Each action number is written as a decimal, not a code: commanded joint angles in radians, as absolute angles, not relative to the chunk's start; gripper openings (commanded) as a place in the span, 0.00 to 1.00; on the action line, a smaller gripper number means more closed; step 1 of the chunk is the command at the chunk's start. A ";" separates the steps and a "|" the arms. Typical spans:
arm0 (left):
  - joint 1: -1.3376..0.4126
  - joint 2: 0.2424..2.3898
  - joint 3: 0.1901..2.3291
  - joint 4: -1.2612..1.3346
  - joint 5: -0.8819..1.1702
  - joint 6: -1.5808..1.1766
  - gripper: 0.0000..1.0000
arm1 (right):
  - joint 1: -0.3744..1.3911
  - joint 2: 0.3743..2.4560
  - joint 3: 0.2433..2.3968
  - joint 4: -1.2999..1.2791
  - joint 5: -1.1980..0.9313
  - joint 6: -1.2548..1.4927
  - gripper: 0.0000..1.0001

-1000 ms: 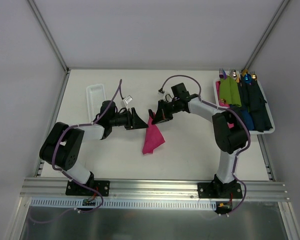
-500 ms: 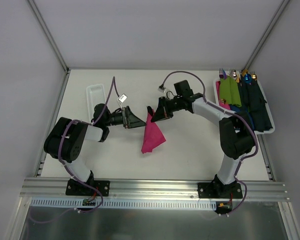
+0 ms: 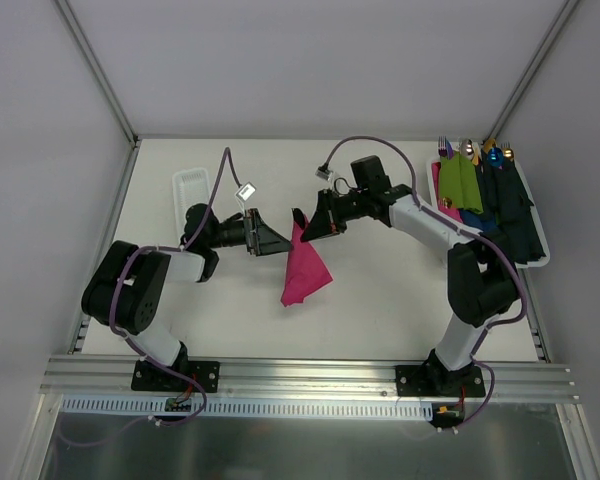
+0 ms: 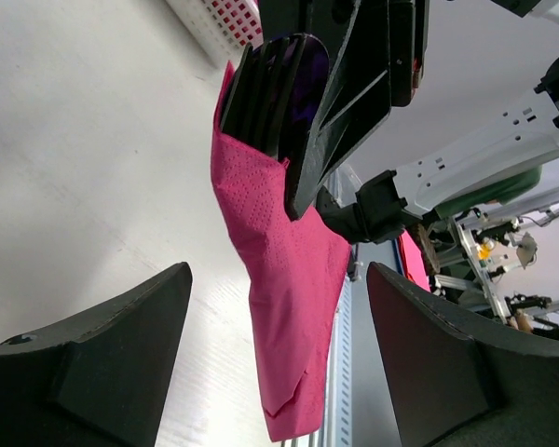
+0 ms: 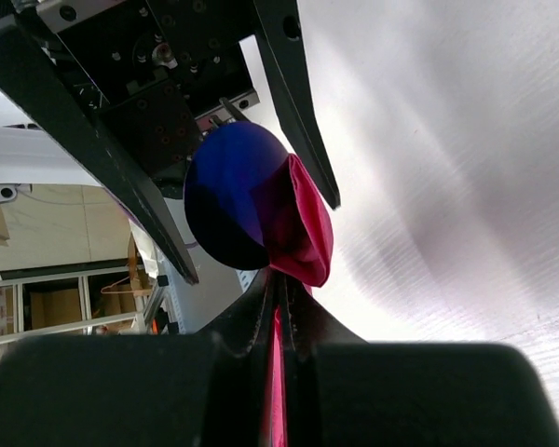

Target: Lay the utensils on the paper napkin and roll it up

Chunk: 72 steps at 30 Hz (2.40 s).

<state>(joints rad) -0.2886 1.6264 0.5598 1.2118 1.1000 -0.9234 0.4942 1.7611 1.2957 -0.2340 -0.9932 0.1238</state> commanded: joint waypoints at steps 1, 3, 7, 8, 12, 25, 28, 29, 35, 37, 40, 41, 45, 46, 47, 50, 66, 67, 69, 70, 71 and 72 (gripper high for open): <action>-0.321 1.591 0.587 1.267 1.137 -0.907 0.76 | 0.520 1.700 1.318 -0.199 -1.049 0.138 0.00; -0.333 1.595 0.591 1.261 1.123 -0.904 0.75 | 0.529 1.694 1.322 -0.199 -1.051 0.143 0.00; -0.351 1.611 0.601 1.266 1.111 -0.911 0.72 | 0.538 1.680 1.324 -0.195 -1.055 0.146 0.00; -0.356 1.612 0.603 1.266 1.111 -0.913 0.70 | 0.538 1.675 1.322 -0.195 -1.054 0.146 0.00; -0.367 1.611 0.606 1.266 1.115 -0.914 0.63 | 0.540 1.674 1.325 -0.195 -1.052 0.146 0.00; -0.383 1.592 0.588 1.342 1.117 -0.946 0.27 | 0.546 1.687 1.370 -0.187 -1.049 0.161 0.00; -0.397 1.594 0.589 1.361 1.118 -0.959 0.14 | 0.546 1.697 1.391 -0.178 -1.054 0.173 0.00; -0.399 1.592 0.588 1.368 1.114 -0.963 0.10 | 0.546 1.703 1.400 -0.176 -1.055 0.179 0.00; -0.400 1.563 0.601 1.347 1.042 -1.002 0.00 | 0.531 1.727 1.514 -0.170 -1.031 0.218 0.16; -0.396 1.534 0.624 1.303 1.000 -0.986 0.00 | 0.499 1.744 1.557 -0.169 -1.019 0.238 0.28; -0.373 1.485 0.666 1.195 0.948 -0.969 0.00 | 0.436 1.750 1.624 -0.172 -0.994 0.270 0.48; -0.345 1.470 0.675 1.175 0.901 -0.971 0.00 | 0.420 1.747 1.640 -0.170 -0.989 0.273 0.56; -0.287 1.381 0.739 1.043 0.744 -0.944 0.00 | 0.338 1.717 1.637 -0.172 -0.983 0.287 0.76; -0.281 1.353 0.779 0.981 0.717 -0.934 0.00 | 0.331 1.707 1.629 -0.172 -0.985 0.288 0.79; -0.276 1.344 0.797 0.967 0.692 -0.933 0.00 | 0.327 1.685 1.621 -0.170 -0.983 0.290 0.82; -0.275 1.316 0.830 0.953 0.574 -0.949 0.00 | 0.328 1.629 1.563 -0.108 -0.979 0.325 0.83; -0.331 1.209 0.813 0.956 0.362 -1.006 0.00 | 0.402 1.543 1.508 -0.034 -0.876 0.344 0.73; -0.330 1.204 0.808 0.960 0.359 -1.009 0.00 | 0.406 1.545 1.506 -0.050 -0.880 0.338 0.73; -0.331 1.195 0.795 0.976 0.348 -1.028 0.00 | 0.416 1.546 1.499 -0.054 -0.887 0.333 0.72; -0.330 1.186 0.785 0.982 0.348 -1.032 0.00 | 0.428 1.545 1.488 -0.055 -0.890 0.328 0.71; -0.331 1.178 0.781 0.982 0.341 -1.035 0.00 | 0.433 1.542 1.482 -0.055 -0.893 0.324 0.69; -0.331 1.172 0.776 0.980 0.338 -1.035 0.00 | 0.437 1.533 1.476 -0.055 -0.894 0.319 0.65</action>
<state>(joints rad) -0.3222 1.2140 0.7887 0.9035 0.3817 -1.0130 0.4225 1.5856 1.4872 -0.0650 -0.8940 0.3546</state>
